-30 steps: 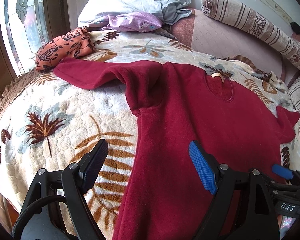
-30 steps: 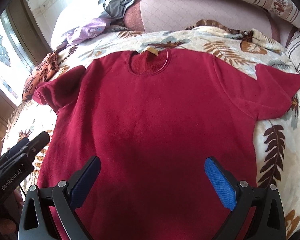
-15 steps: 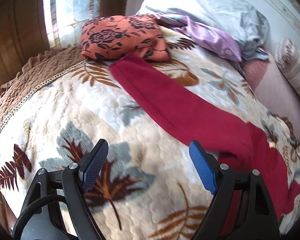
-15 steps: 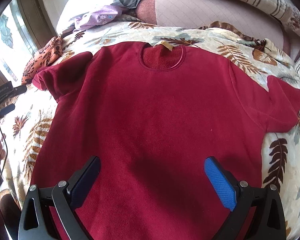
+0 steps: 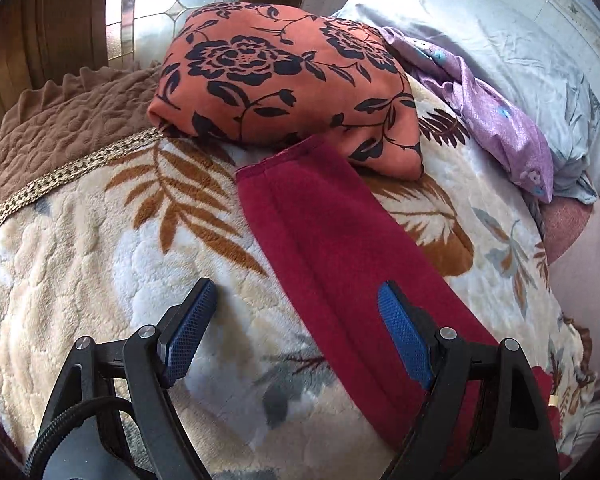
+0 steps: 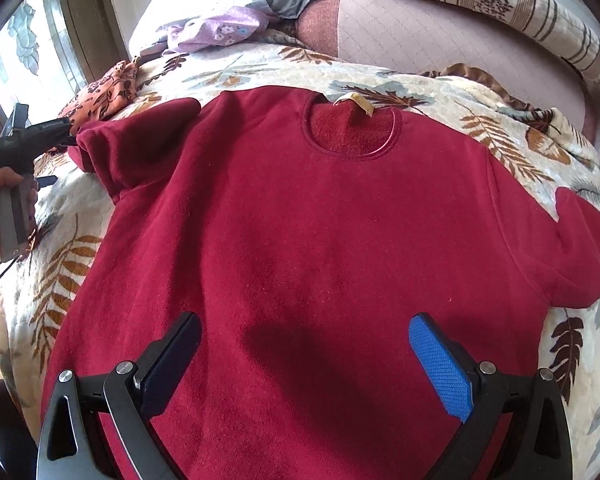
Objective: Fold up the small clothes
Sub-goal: 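Close the left gripper on the red sleeve cuff, then lift the gripped sleeve up off the bed with the left gripper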
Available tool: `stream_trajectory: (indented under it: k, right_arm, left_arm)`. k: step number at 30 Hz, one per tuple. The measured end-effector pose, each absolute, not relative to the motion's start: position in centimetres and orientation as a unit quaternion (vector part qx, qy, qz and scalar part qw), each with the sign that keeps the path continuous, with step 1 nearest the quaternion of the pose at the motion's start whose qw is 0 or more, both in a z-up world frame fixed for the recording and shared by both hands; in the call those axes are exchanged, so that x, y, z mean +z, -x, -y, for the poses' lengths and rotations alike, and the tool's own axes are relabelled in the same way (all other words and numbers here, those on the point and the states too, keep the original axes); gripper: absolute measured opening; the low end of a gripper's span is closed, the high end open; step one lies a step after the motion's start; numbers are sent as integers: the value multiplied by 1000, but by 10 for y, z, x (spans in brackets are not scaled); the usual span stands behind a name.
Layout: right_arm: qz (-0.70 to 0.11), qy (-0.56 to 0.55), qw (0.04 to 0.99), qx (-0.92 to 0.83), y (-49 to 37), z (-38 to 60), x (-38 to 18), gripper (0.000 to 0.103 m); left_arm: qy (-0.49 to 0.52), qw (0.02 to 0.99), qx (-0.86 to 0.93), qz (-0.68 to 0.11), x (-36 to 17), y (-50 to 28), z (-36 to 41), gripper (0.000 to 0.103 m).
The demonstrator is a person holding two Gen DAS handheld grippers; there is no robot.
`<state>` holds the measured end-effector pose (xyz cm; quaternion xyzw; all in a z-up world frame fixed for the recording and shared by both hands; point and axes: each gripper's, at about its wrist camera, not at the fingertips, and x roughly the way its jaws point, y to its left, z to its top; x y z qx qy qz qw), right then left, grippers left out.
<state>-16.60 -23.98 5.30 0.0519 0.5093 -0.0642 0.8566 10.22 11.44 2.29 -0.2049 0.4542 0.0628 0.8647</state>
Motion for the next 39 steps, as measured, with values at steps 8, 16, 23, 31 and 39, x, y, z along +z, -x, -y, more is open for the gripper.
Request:
stream_trajectory:
  k: [8,16,23,31,39]
  right_arm:
    - [-518,-85,848,-75,160,254,42,103]
    - [-509,-98,852,-74,161,257,41,103]
    - [-506,-104,853,-74,164,258,45,103]
    - [-493,-126,857,-78,175,266,57,103]
    - [-476,-175,858,-75,194,286,69,103]
  left_arm:
    - [175,872,74,-450,18,-125,-106,60]
    - [243,862,49,-443,16,-124,-132,12]
    - [254,869,-10,-424,49,-102,-131,8]
    - [226,888,-132,-377,132,-62,-72,8]
    - [162,864,-280,-386,174,-6,48,8]
